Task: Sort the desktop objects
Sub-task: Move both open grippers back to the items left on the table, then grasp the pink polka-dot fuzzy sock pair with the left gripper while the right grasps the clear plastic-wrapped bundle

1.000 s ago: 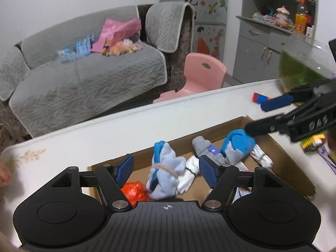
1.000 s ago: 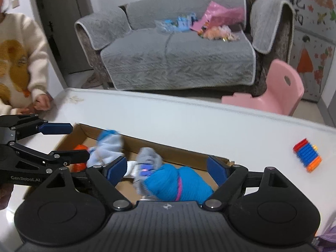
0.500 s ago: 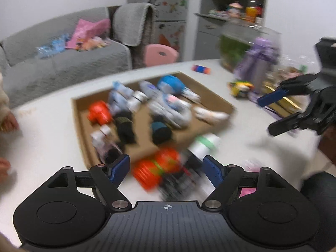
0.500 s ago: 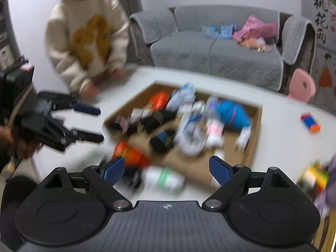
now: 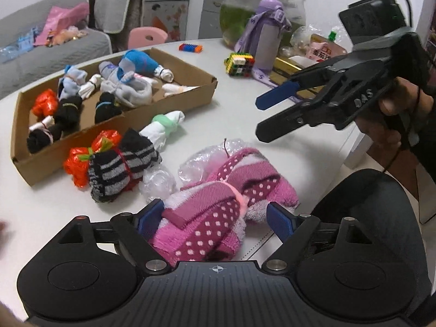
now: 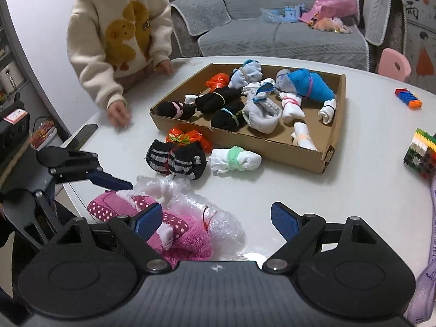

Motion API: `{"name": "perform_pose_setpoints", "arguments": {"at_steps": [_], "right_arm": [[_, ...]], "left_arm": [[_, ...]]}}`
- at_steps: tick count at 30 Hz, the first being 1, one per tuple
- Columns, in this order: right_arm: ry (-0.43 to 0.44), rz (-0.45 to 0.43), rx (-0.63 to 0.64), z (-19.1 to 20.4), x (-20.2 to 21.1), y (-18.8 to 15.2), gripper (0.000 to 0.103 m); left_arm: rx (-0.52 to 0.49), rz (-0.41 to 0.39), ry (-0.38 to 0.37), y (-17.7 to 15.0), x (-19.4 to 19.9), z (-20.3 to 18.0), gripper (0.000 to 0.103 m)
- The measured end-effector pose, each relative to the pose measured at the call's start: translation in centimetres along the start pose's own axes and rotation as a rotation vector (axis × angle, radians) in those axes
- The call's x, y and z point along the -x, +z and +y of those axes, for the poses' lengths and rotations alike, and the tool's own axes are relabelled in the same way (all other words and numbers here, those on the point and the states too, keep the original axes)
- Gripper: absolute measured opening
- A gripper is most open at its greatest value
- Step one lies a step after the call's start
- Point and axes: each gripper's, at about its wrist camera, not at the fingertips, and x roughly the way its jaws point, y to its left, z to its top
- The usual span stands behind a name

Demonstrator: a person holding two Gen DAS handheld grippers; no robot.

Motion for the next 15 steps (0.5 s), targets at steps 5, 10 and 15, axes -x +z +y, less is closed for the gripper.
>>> {"name": "perform_pose_setpoints", "arguments": {"at_steps": [5, 10, 15], "right_arm": [[0.003, 0.005, 0.004, 0.1, -0.3, -0.2, 0.085], [0.016, 0.023, 0.017, 0.6, -2.0, 0.5, 0.085], [0.018, 0.032, 0.017, 0.8, -2.8, 0.4, 0.085]], "left_arm": [[0.037, 0.039, -0.001, -0.8, -1.5, 0.5, 0.086], [0.059, 0.053, -0.006, -2.0, -2.2, 0.3, 0.086], [0.121, 0.018, -0.028, -2.1, -1.8, 0.8, 0.081]]}}
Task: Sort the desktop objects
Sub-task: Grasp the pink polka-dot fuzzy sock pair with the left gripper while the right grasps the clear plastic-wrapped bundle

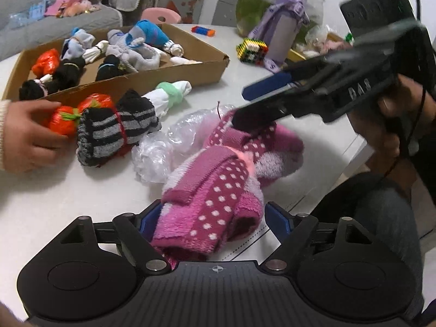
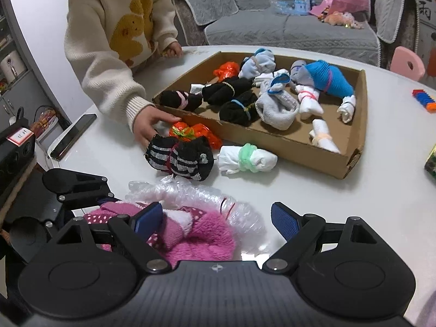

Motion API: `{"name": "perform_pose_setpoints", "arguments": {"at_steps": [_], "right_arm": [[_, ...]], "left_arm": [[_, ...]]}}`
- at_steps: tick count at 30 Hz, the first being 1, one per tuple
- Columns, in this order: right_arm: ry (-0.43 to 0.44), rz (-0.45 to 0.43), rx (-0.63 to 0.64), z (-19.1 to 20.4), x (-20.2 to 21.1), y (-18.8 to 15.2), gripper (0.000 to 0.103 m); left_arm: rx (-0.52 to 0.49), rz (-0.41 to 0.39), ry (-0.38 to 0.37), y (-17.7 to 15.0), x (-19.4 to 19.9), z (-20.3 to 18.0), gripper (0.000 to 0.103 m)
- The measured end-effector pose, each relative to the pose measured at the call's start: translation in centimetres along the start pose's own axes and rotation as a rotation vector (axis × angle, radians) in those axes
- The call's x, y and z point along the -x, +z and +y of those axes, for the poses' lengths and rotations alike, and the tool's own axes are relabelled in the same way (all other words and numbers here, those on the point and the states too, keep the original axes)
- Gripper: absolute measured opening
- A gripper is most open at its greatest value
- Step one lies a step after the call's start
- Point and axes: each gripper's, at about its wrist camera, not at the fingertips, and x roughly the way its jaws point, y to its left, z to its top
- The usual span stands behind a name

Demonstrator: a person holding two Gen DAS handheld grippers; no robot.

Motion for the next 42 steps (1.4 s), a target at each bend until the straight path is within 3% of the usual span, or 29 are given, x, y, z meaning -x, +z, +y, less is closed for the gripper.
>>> {"name": "perform_pose_setpoints", "arguments": {"at_steps": [4, 9, 17, 31, 36, 39, 42], "right_arm": [[-0.007, -0.001, -0.018, -0.2, 0.6, -0.7, 0.085], [-0.02, -0.001, -0.026, -0.6, 1.1, -0.7, 0.085], [-0.016, 0.001, -0.029, -1.1, -0.5, 0.9, 0.085], [0.067, 0.023, -0.011, 0.1, -3.4, 1.9, 0.085], [0.034, 0.051, 0.006, 0.1, -4.1, 1.2, 0.078], [-0.012, 0.071, 0.027, 0.2, -4.5, 0.8, 0.054], [-0.038, 0.061, 0.058, 0.7, -4.4, 0.2, 0.047]], "left_arm": [[0.035, -0.032, -0.009, 0.1, 0.5, 0.3, 0.07], [0.047, -0.046, -0.014, -0.2, 0.7, 0.2, 0.065], [0.064, -0.062, 0.017, -1.0, 2.3, 1.1, 0.063], [0.121, -0.086, 0.066, -2.5, 5.8, 4.3, 0.063], [0.167, -0.093, 0.088, -2.8, 6.8, 6.0, 0.064], [0.174, -0.094, 0.096, -2.9, 7.0, 6.1, 0.064], [0.173, -0.097, 0.103, -2.8, 6.8, 5.9, 0.064]]}}
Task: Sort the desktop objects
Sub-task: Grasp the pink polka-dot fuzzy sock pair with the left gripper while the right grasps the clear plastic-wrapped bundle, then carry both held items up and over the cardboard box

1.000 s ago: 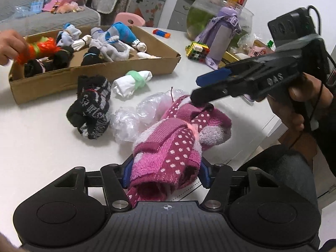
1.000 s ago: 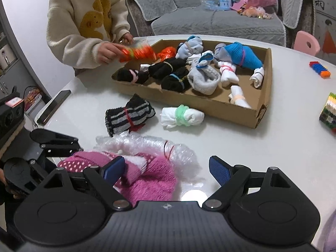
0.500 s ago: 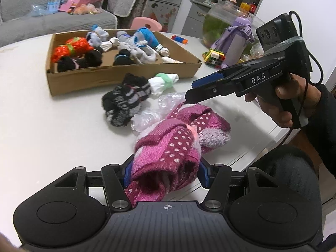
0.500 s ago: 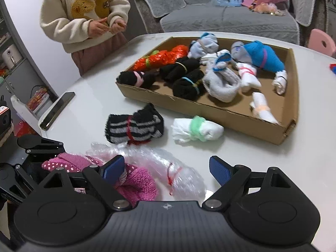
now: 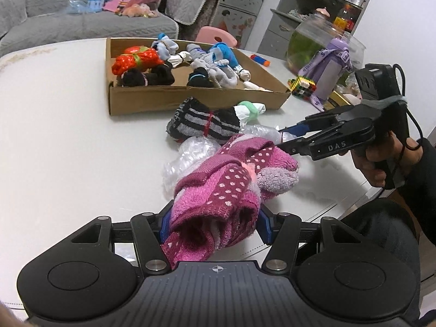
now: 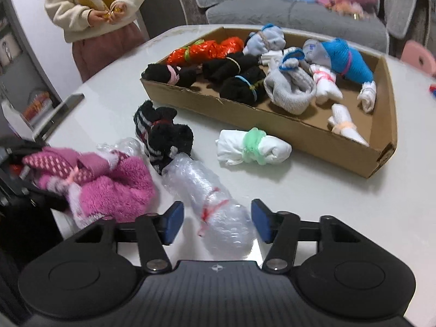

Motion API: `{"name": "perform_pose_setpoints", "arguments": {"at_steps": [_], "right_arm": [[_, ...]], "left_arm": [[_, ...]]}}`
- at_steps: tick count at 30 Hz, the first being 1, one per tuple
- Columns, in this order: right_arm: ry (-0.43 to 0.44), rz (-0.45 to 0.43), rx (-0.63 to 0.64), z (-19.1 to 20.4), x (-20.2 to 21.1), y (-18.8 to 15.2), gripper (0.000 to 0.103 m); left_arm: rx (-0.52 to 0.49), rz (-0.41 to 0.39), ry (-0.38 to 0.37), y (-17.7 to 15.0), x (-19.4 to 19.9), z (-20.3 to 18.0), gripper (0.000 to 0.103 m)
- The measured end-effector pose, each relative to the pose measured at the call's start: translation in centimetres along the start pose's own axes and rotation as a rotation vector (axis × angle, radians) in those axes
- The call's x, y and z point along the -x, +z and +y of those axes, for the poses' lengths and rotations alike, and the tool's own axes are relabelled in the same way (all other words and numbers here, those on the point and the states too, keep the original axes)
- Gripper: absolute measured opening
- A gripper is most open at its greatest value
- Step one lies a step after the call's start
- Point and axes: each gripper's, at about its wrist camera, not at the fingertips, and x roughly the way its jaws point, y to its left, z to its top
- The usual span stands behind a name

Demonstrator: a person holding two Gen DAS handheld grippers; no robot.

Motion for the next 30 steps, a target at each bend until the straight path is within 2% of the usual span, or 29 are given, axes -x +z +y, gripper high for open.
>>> {"name": "perform_pose_setpoints", "arguments": {"at_steps": [1, 4, 16, 24, 30], "right_arm": [[0.004, 0.005, -0.007, 0.0, 0.1, -0.1, 0.043], [-0.007, -0.003, -0.021, -0.1, 0.4, -0.4, 0.04], [-0.016, -0.034, -0.047, -0.6, 2.1, -1.5, 0.038], [-0.024, -0.053, -0.074, -1.1, 2.8, -1.8, 0.036], [-0.027, -0.077, -0.102, -1.8, 3.6, -1.8, 0.035]], "left_arm": [[0.002, -0.002, 0.001, 0.0, 0.0, 0.0, 0.064], [0.01, -0.002, 0.0, 0.1, -0.5, -0.1, 0.065], [-0.006, 0.009, -0.009, 0.5, -2.5, -1.0, 0.069], [-0.016, -0.005, -0.012, 0.6, -2.6, -2.0, 0.061], [-0.038, -0.029, -0.026, 0.7, -1.4, -2.9, 0.06]]}}
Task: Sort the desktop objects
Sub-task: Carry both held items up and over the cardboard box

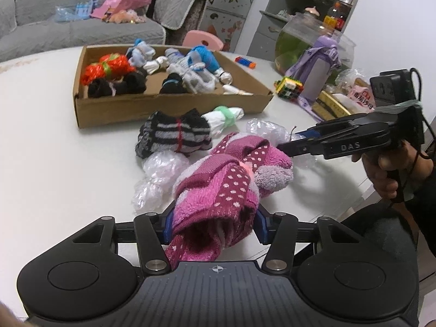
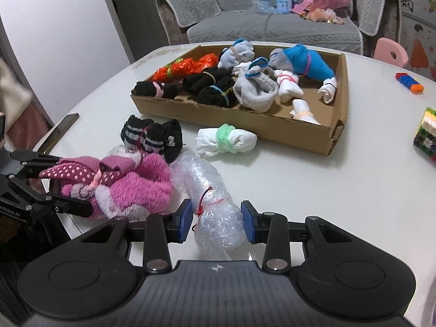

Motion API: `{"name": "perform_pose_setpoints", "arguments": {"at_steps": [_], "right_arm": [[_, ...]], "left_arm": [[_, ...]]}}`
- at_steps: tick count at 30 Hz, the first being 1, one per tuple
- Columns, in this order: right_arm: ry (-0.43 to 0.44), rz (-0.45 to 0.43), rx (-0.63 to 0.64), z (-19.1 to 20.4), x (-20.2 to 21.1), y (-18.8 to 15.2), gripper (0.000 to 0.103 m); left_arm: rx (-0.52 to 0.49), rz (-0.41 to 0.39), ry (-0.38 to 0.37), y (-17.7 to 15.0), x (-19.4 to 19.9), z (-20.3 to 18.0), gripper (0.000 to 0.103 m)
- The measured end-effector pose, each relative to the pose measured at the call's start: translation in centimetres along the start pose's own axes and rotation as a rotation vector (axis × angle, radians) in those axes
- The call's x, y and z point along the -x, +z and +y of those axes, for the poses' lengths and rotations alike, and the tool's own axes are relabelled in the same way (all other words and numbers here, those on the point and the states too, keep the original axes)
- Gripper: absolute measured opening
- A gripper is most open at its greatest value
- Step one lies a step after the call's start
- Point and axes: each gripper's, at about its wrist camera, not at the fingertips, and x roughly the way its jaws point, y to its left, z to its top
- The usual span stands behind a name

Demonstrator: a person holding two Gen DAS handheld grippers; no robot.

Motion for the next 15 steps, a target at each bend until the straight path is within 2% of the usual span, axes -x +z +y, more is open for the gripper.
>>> {"name": "perform_pose_setpoints", "arguments": {"at_steps": [10, 15], "right_arm": [[0.0, -0.034, -0.013, -0.6, 1.3, 0.2, 0.035], [-0.007, -0.067, -0.012, -0.7, 2.6, 0.7, 0.035]], "left_arm": [[-0.026, -0.034, 0.024, 1.0, 0.9, -1.1, 0.059], [-0.036, -0.075, 0.03, 2.3, 1.7, -1.7, 0.059]]}}
